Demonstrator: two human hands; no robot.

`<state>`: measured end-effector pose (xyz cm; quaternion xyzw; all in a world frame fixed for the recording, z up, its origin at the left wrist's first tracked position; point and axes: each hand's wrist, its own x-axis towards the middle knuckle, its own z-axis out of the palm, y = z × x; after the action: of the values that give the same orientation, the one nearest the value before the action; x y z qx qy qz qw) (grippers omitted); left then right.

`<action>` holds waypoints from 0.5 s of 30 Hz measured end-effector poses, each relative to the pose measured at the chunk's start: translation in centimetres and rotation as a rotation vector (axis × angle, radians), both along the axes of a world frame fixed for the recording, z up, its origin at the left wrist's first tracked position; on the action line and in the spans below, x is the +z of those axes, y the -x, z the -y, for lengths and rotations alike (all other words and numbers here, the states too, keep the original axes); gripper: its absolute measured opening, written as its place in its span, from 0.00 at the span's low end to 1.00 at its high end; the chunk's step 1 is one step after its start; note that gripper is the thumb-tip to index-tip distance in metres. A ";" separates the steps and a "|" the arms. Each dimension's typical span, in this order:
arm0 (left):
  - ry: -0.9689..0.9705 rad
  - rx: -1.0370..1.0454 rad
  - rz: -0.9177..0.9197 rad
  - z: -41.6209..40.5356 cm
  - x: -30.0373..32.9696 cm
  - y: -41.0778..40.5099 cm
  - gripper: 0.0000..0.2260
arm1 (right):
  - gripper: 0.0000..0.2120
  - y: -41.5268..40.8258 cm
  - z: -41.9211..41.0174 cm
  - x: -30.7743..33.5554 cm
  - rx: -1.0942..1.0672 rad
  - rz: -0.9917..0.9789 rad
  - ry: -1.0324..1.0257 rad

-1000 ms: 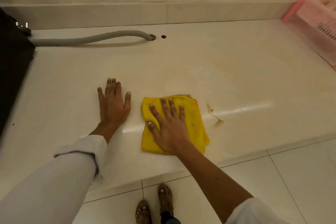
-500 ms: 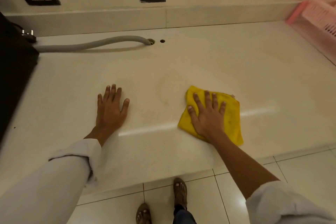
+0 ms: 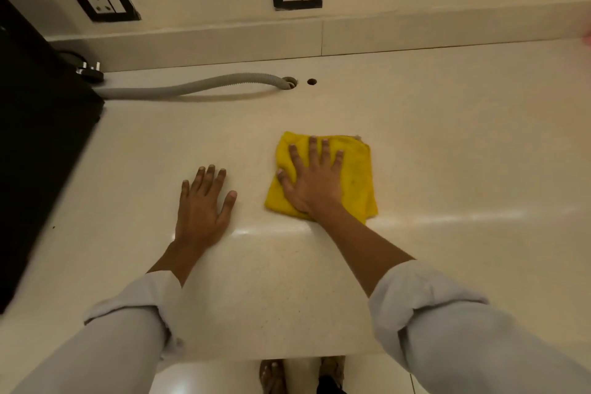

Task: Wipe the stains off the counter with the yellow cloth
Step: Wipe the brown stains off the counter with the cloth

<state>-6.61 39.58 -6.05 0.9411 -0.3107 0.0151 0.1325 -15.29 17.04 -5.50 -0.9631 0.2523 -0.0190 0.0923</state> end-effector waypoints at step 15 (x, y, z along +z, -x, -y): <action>0.028 0.046 0.008 1.0 1.2 2.0 0.31 | 0.34 11.4 -11.8 -0.1 0.172 0.052 -0.044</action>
<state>-8.64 38.57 -4.82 0.9460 -0.2894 0.0263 0.1438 -26.65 28.83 -5.56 -0.9781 0.1663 -0.0304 0.1214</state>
